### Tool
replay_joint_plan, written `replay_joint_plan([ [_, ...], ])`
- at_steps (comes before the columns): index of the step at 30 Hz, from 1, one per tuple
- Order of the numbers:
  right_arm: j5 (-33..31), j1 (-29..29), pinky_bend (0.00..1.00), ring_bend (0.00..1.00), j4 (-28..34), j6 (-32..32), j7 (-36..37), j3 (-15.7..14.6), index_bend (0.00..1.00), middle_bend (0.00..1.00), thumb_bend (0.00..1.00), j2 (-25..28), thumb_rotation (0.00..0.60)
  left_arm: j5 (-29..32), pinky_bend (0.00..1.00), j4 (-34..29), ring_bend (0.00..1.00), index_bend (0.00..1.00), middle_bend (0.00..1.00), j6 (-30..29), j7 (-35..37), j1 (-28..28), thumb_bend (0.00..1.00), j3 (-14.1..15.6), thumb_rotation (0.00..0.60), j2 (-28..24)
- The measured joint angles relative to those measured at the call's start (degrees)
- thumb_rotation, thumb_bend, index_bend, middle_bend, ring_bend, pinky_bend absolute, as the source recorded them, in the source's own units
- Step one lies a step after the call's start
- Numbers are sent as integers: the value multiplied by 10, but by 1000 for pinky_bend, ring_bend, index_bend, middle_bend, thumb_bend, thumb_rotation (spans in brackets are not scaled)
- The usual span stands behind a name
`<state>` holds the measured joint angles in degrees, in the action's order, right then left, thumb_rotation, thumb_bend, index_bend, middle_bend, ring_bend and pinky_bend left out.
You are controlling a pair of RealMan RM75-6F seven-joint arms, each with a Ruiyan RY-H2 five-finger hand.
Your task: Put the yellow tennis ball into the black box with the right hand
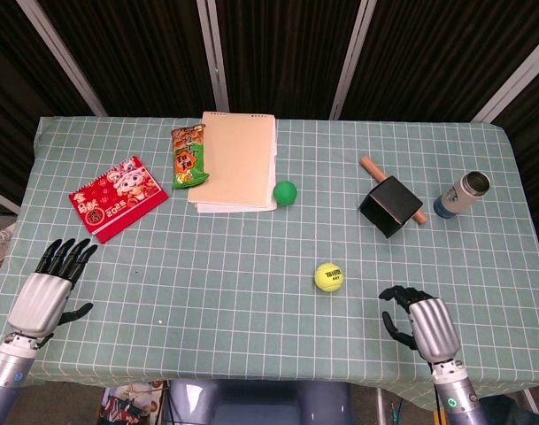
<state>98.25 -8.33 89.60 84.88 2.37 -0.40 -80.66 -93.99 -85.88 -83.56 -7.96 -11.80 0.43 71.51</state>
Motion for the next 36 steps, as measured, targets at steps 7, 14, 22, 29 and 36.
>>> replay_joint_plan([
  [7,16,-21,649,563,-1,-38,23,-23,483,549,533,-16,600,-4,0,-4,0,0,38,0,-3,0,89,2,600,0],
  [14,-2,-43,649,566,-12,-75,33,-16,484,549,557,-39,600,-6,0,-3,0,0,38,1,-1,-1,89,3,600,0],
  [22,-30,-78,650,568,-49,-135,67,-6,484,550,556,-66,600,-2,0,-3,0,0,38,1,-3,-1,90,0,600,1],
  [29,-44,-92,651,571,-62,-160,72,-6,484,551,560,-82,600,7,0,-2,0,0,38,13,-9,-5,90,-3,600,6],
  [36,-60,-105,651,571,-62,-181,66,-2,484,552,561,-105,600,12,0,-2,0,0,38,18,-13,-7,89,-4,600,8],
])
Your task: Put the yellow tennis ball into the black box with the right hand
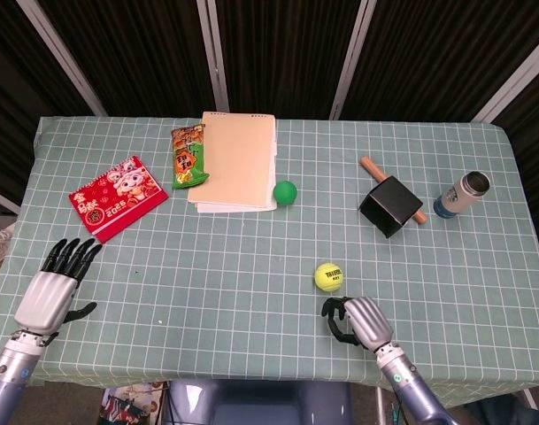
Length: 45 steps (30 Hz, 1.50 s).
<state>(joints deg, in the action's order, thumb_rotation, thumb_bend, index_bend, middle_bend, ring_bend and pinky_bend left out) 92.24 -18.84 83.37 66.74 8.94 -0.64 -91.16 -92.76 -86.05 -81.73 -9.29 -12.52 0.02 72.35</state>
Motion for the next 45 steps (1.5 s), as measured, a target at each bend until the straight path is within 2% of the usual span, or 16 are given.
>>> replay_joint_plan([
  [10,-46,-20,651,570,-35,-25,-25,31,484,551,566,-51,600,3,0,1,0,0,38,4,0,-2,90,0,600,1],
  [22,-49,-23,651,571,-45,-13,-5,31,484,552,587,-66,600,13,0,5,0,0,39,17,6,-7,89,-1,600,2],
  [31,-44,-18,653,570,-39,2,14,20,465,552,607,-77,600,14,0,5,0,0,38,21,3,-9,89,0,600,4],
  [38,-46,-25,653,570,-45,-14,24,14,447,551,615,-95,600,15,0,6,0,0,38,22,6,-9,90,-1,600,4],
  [45,-61,-41,653,571,-57,-37,27,27,435,552,616,-111,600,16,0,7,0,0,38,20,10,-9,90,-1,600,2],
])
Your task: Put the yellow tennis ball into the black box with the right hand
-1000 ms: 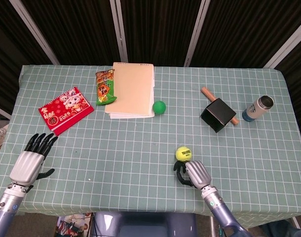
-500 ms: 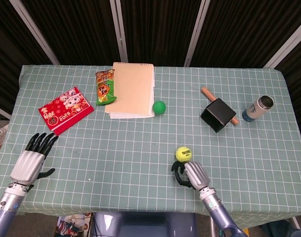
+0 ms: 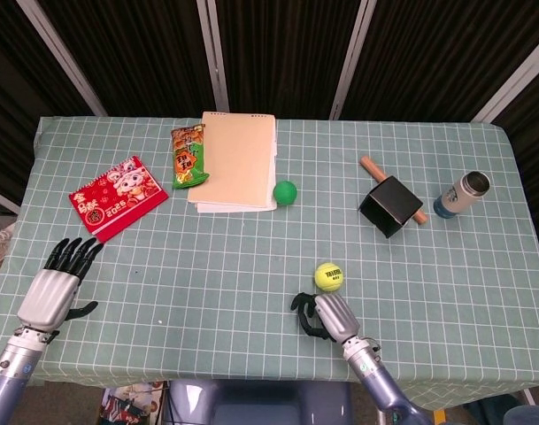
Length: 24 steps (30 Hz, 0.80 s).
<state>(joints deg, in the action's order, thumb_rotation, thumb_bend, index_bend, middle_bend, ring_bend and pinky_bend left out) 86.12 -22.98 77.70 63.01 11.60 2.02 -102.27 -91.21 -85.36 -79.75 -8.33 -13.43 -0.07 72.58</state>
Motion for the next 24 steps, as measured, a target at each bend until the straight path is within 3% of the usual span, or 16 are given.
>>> replay_joint_plan([
  [24,-20,-14,653,571,-24,4,41,27,395,552,616,4,600,3,0,1,0,0,40,3,-6,-2,89,0,600,5],
])
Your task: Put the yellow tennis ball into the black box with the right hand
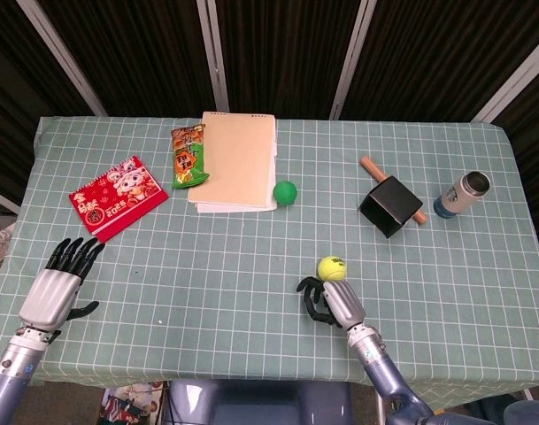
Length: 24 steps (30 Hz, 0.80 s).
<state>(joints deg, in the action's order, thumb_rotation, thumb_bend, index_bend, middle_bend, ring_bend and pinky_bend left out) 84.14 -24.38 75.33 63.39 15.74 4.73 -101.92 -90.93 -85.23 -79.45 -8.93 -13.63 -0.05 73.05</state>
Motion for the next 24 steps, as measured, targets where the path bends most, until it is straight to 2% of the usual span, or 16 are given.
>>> replay_joint_plan([
  [24,-39,-24,653,570,-58,-26,31,35,386,552,616,0,600,7,0,6,0,0,44,8,0,-4,90,-2,600,5],
])
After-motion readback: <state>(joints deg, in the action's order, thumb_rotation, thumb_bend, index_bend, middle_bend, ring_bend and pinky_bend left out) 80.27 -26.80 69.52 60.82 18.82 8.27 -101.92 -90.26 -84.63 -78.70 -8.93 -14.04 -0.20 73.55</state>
